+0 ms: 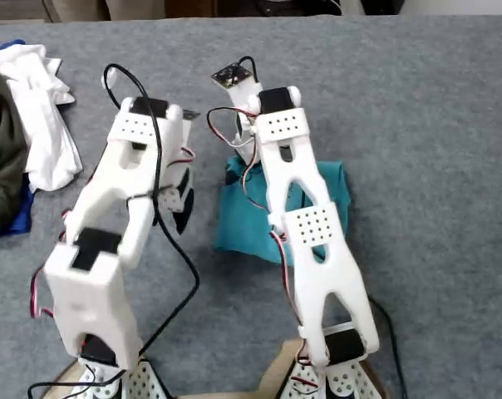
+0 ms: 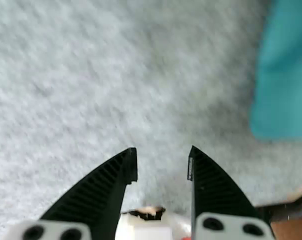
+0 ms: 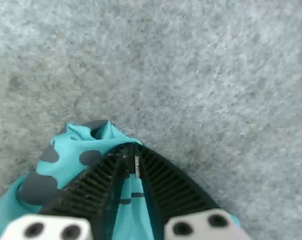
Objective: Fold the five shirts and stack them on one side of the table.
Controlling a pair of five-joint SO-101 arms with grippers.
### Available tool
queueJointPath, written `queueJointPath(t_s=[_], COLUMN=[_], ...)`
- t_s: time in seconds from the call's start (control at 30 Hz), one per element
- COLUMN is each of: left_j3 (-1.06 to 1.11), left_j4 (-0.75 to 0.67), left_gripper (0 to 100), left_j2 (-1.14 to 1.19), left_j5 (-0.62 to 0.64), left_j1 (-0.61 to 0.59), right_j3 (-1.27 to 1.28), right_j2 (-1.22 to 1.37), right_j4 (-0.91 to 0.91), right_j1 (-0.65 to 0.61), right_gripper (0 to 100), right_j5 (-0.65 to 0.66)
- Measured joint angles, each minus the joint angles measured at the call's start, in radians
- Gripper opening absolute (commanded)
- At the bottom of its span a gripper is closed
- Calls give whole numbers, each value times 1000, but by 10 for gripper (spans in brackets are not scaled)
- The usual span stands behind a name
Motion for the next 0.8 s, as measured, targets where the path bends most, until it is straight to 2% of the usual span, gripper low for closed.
queueJointPath(t_s=[0.17,0.53,0.67,0.8], left_j3=[123,281,281,281], left_j4=[-34,-288,-316,-316], left_gripper=[178,178,96,67], left_j2=[-138,-169,-169,-169], left_j5=[123,494,621,649], left_j1=[77,180,204,238], right_j3=[0,-2,-2,-2], right_j2=[0,0,6,8], right_j4=[0,0,0,-6], right_j1=[3,6,6,14], right_gripper=[12,12,12,12], right_j5=[0,-2,-3,-3])
